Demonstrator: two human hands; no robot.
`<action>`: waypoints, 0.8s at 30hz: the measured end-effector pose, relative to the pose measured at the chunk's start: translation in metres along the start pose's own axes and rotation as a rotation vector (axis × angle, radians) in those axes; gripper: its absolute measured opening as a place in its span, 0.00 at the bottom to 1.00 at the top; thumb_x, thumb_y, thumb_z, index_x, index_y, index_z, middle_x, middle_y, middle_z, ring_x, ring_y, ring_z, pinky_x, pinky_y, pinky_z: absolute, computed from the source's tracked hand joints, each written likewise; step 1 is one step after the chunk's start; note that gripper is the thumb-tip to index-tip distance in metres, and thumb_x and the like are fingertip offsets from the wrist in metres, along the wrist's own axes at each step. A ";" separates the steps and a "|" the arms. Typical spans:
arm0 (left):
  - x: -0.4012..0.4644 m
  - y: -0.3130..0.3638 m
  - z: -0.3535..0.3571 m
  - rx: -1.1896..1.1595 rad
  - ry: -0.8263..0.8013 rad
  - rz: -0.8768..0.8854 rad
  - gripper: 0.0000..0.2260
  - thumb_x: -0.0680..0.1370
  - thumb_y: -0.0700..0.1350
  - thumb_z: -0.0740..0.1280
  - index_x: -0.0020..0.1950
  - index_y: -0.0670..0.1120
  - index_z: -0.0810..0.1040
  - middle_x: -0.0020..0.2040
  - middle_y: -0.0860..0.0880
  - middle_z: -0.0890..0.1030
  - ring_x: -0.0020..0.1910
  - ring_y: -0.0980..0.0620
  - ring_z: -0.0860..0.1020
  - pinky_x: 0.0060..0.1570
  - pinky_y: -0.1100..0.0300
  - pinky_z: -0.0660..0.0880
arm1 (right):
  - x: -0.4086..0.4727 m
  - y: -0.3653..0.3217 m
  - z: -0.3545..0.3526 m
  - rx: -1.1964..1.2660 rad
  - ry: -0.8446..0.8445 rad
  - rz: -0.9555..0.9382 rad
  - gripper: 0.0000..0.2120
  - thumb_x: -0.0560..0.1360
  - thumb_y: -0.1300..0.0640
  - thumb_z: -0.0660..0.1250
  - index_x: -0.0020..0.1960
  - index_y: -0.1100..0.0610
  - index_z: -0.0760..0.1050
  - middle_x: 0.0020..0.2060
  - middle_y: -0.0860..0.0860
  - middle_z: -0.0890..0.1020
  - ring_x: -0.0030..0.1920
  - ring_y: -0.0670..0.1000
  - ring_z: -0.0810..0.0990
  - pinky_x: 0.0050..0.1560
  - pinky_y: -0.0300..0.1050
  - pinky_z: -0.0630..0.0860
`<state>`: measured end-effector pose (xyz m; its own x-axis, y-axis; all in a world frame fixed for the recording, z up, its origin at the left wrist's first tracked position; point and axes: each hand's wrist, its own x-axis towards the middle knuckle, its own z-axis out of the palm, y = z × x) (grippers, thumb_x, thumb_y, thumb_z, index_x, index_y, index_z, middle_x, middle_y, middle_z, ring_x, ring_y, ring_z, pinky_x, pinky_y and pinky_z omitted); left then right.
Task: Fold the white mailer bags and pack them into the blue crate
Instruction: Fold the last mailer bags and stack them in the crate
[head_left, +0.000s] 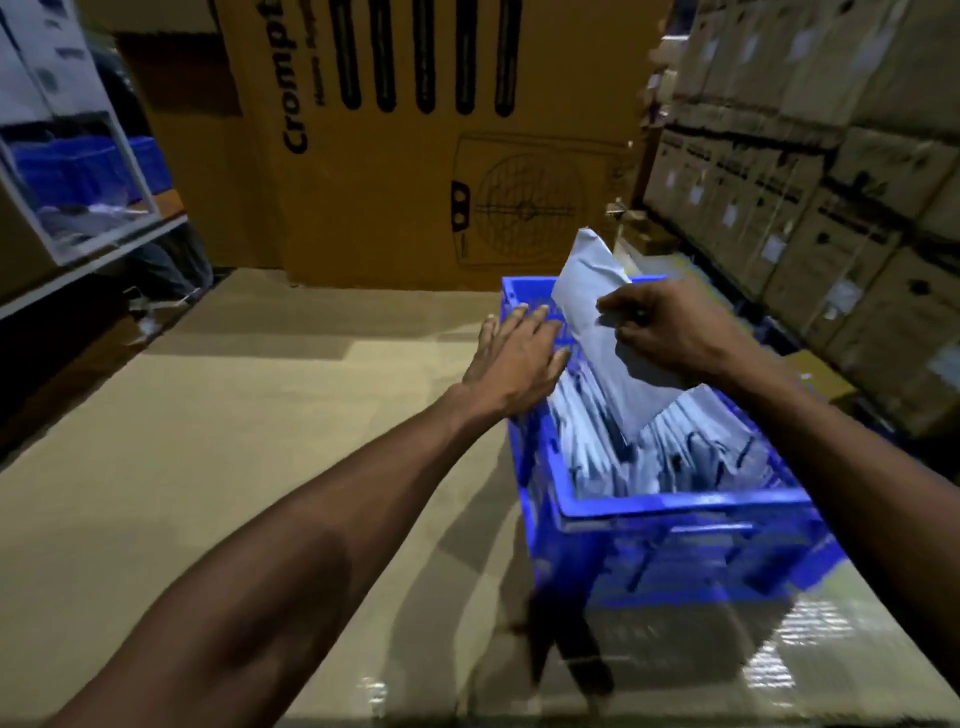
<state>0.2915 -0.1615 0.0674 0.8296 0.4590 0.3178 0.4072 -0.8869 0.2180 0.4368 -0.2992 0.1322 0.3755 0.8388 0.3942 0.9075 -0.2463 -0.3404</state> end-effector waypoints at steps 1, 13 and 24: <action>0.009 0.013 0.002 0.023 -0.029 0.017 0.23 0.85 0.55 0.56 0.77 0.47 0.65 0.81 0.47 0.60 0.81 0.46 0.54 0.76 0.40 0.52 | -0.002 0.013 -0.004 -0.010 0.005 0.003 0.18 0.70 0.68 0.67 0.58 0.57 0.83 0.51 0.55 0.86 0.53 0.53 0.84 0.59 0.47 0.77; 0.053 0.115 0.099 0.272 -0.785 0.084 0.34 0.77 0.75 0.45 0.79 0.67 0.39 0.80 0.55 0.32 0.78 0.40 0.30 0.67 0.23 0.33 | -0.038 0.115 -0.036 -0.369 -0.104 0.036 0.20 0.72 0.59 0.66 0.64 0.49 0.79 0.52 0.59 0.84 0.53 0.62 0.81 0.48 0.50 0.77; 0.064 0.115 0.126 0.243 -0.547 0.259 0.36 0.80 0.70 0.45 0.82 0.54 0.38 0.81 0.51 0.33 0.80 0.44 0.34 0.74 0.30 0.38 | -0.043 0.144 -0.021 -0.543 -0.153 -0.082 0.27 0.74 0.62 0.64 0.72 0.50 0.68 0.63 0.55 0.79 0.50 0.62 0.81 0.42 0.55 0.80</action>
<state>0.4396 -0.2405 -0.0036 0.9611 0.1932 -0.1974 0.1895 -0.9812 -0.0380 0.5555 -0.3811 0.0835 0.3048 0.9166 0.2585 0.9145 -0.3576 0.1895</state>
